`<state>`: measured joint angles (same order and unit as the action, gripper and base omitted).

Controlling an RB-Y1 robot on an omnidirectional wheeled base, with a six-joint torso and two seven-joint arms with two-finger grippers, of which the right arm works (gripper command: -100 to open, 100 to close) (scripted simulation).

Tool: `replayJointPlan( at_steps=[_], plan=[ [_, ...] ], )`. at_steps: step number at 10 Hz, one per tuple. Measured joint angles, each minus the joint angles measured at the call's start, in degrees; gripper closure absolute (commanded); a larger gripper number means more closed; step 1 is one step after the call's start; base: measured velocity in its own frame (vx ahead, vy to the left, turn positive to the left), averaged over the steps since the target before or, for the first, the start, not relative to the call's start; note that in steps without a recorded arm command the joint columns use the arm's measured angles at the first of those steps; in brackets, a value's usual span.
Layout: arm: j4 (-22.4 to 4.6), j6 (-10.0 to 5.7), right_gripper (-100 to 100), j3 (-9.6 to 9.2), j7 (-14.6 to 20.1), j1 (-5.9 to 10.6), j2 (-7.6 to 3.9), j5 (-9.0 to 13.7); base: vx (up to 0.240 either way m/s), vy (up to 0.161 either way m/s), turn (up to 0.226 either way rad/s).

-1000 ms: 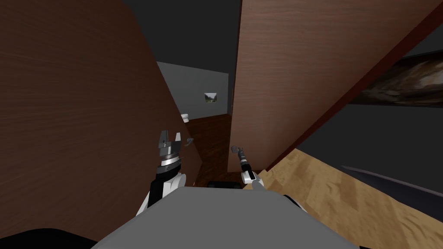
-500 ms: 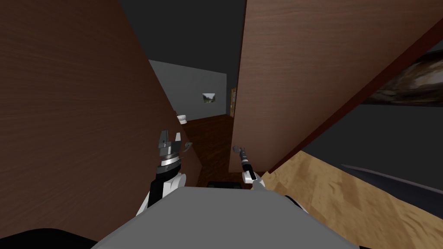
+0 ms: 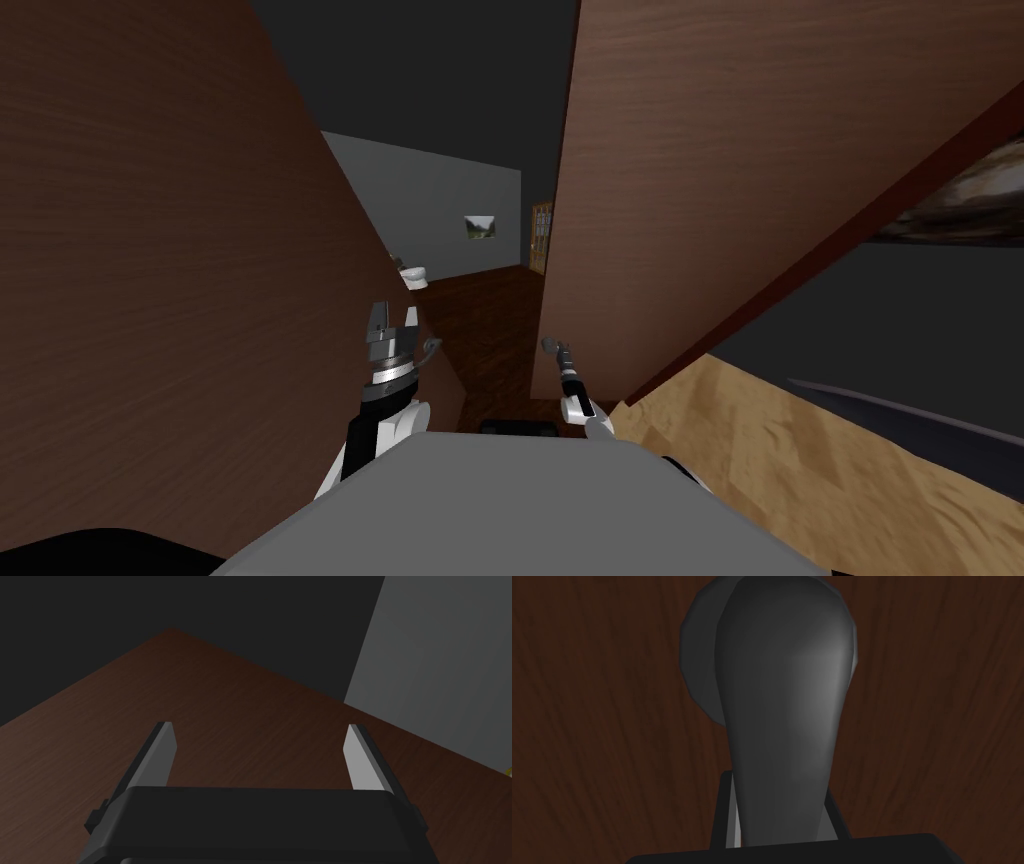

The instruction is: Push the door open

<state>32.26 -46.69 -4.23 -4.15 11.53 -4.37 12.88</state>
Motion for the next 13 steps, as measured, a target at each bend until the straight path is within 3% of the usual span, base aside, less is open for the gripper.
replayJointPlan(
  at_steps=[2, 4, 5, 8, 9, 10, 12, 13],
  plan=[
    [0.4, 0.58, 100, 0.43, -0.9, -0.48, 0.08, 0.3, 0.188, 0.013, -0.038],
    [-2.2, -1.09, 100, 1.2, -1.6, 1.02, 0.4, 0.8, 0.169, 0.011, -0.033],
    [1.1, -0.02, 100, 1.21, -2.1, -0.54, 0.27, 0.7, 0.152, 0.013, -0.106],
    [-4.4, -2.35, 100, 2.77, -2.7, 2.45, 0.0, 1.7, 0.158, 0.008, -0.045],
    [-1.6, -1.21, 100, 2.85, -3.1, 1.06, -0.15, 1.7, 0.159, 0.013, -0.11],
    [-2.6, -1.53, 100, 3.23, -3.6, 1.4, 0.14, 2.0, 0.153, 0.031, -0.075],
    [1.3, 0.11, 100, 3.98, -5.4, -0.64, 0.94, 2.4, 0.198, 0.019, -0.085],
    [0.2, -0.1, 100, 4.51, -5.9, -0.02, 1.05, 2.7, 0.223, 0.026, -0.111]
  ],
)
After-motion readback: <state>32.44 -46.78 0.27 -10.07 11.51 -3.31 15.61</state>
